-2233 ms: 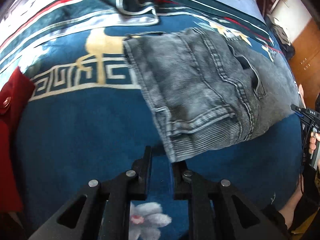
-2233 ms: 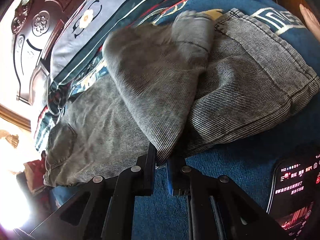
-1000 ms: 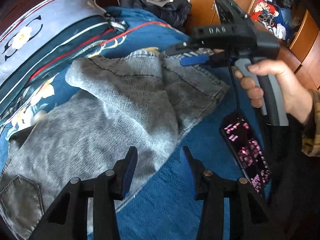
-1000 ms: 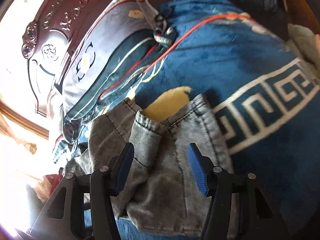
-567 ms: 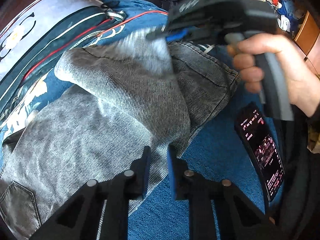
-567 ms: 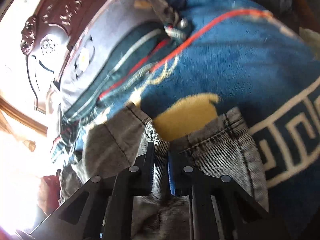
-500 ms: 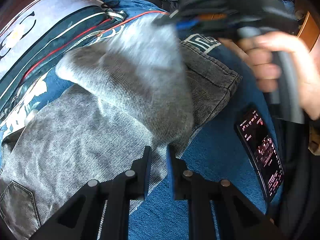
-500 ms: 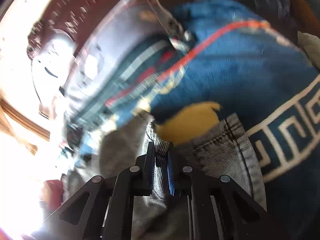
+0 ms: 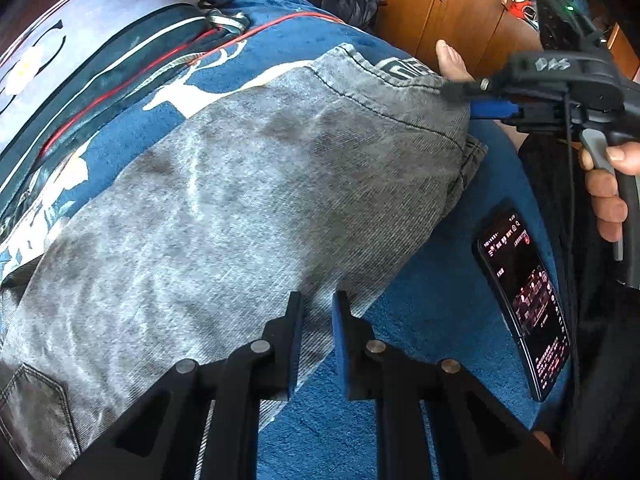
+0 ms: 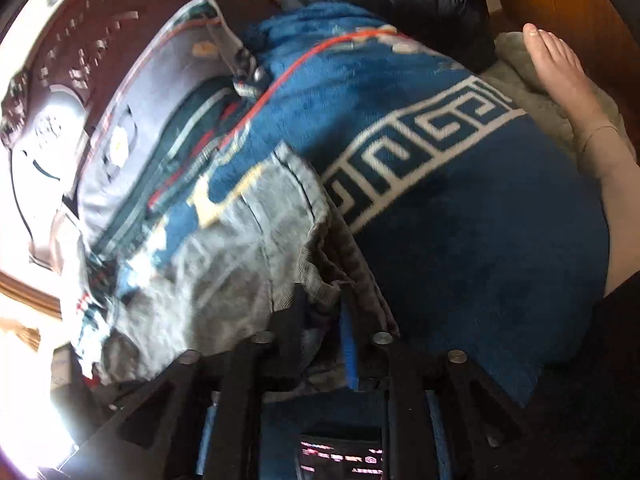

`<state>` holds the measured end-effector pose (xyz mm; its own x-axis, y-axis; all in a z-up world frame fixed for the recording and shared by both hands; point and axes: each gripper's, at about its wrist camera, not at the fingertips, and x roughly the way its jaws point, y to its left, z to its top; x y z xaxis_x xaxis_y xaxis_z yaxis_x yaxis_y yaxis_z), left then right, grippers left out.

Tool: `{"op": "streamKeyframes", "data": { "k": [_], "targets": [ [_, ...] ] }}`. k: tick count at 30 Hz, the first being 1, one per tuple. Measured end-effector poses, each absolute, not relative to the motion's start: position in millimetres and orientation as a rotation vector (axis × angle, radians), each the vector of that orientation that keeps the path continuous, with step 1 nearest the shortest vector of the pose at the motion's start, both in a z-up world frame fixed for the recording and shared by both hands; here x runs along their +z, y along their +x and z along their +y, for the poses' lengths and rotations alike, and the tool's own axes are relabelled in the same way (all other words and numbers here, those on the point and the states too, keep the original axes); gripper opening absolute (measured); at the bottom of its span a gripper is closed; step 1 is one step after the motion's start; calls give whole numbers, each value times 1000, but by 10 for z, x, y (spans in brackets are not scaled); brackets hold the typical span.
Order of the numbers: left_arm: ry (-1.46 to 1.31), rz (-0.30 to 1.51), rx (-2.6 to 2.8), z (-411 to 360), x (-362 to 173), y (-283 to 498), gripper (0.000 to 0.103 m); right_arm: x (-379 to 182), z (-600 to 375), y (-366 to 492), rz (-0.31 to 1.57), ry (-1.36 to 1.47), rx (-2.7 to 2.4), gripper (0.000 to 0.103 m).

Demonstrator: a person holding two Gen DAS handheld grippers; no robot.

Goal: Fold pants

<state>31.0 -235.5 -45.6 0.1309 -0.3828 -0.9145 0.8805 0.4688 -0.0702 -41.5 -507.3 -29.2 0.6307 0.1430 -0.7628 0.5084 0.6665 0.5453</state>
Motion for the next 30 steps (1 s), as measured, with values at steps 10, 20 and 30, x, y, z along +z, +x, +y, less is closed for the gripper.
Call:
{"op": "streamKeyframes", "data": {
  "k": [10,20,30],
  "targets": [
    [629,1040,-1012,-2449,-470,162,16,-395,-5080,-505,947,875,-247,53],
    [574,1094,-1003,-2447,-543,313,16,-598,-5017,-554,1064,826,-249,25],
    [567,1108,-1004,-2463,-616,356,17,-407,-4919,-517,1038,589,-322,14]
  ]
}}
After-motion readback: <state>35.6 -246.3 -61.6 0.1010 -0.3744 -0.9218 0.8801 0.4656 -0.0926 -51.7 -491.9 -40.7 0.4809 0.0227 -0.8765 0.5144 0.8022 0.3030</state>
